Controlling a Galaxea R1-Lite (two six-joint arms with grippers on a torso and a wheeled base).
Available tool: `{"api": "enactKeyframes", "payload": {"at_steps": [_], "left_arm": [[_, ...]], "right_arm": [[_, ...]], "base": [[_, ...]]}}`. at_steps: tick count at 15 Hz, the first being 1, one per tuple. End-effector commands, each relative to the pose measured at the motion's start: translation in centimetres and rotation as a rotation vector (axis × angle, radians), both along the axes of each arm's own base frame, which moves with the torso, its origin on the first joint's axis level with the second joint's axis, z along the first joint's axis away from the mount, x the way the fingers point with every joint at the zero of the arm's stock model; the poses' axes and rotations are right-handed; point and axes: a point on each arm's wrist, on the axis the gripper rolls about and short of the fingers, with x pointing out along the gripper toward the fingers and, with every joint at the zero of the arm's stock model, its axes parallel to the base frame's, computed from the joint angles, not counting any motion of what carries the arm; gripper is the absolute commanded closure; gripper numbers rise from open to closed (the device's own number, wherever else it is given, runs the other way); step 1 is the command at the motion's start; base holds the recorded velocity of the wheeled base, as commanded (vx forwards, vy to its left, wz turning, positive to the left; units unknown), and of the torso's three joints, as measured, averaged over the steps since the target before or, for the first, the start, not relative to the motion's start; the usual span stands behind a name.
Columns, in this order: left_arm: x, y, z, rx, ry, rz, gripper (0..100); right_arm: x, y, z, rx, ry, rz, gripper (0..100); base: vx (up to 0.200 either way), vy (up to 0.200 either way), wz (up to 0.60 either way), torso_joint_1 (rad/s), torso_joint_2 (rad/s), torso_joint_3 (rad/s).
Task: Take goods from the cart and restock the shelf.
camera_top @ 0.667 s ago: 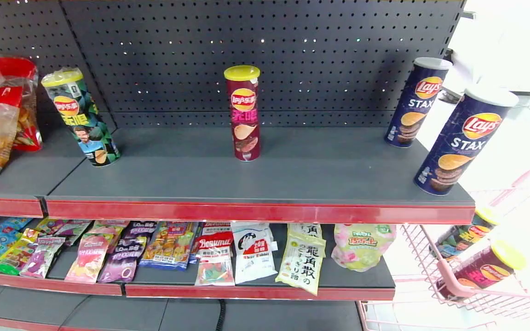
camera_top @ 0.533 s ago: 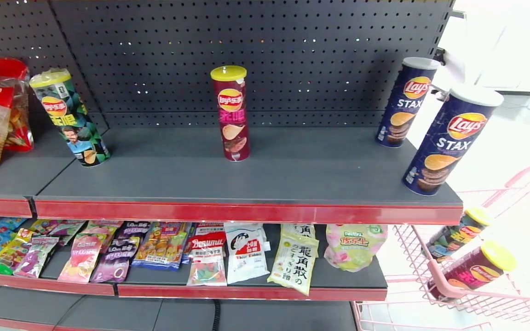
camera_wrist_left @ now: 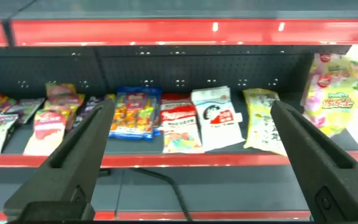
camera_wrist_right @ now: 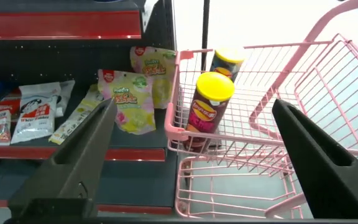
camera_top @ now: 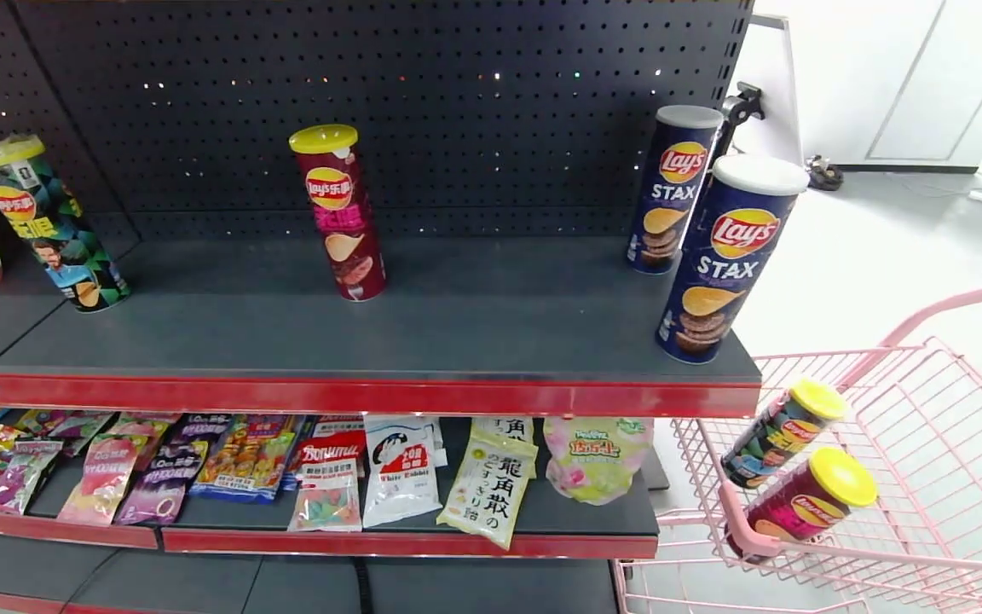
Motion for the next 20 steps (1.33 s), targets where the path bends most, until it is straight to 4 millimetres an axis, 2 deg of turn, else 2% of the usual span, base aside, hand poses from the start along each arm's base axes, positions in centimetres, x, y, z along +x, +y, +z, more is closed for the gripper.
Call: {"api": "enactKeyframes", "payload": {"at_steps": [1, 2, 10, 17, 20], "left_arm": [[0.01, 0.0, -0.01, 0.0, 0.001, 0.0, 0], [0.01, 0.0, -0.01, 0.0, 0.001, 0.0, 0], [0.01, 0.0, -0.01, 0.0, 0.001, 0.0, 0], [0.01, 0.0, -0.01, -0.002, 0.001, 0.0, 0], [0.01, 0.0, -0.01, -0.002, 0.001, 0.0, 0]], "right_arm": [[0.0, 0.0, 0.0, -0.002, 0.0, 0.001, 0], [0.01, 0.0, 0.0, -0.003, 0.001, 0.001, 0], [0.01, 0.0, -0.01, -0.002, 0.003, 0.001, 0], [0.0, 0.0, -0.02, 0.0, 0.001, 0.001, 0], [0.01, 0.0, 0.0, 0.002, 0.001, 0.001, 0]], "base": [[0.0, 0.0, 0.0, 0.0, 0.0, 0.0], [0.0, 0.0, 0.0, 0.0, 0.0, 0.0], [0.0, 0.0, -0.6, 0.003, 0.0, 0.002], [0.0, 0.0, 0.0, 0.0, 0.0, 0.0], [0.0, 0.0, 0.0, -0.103, 0.29, 0.176]]}}
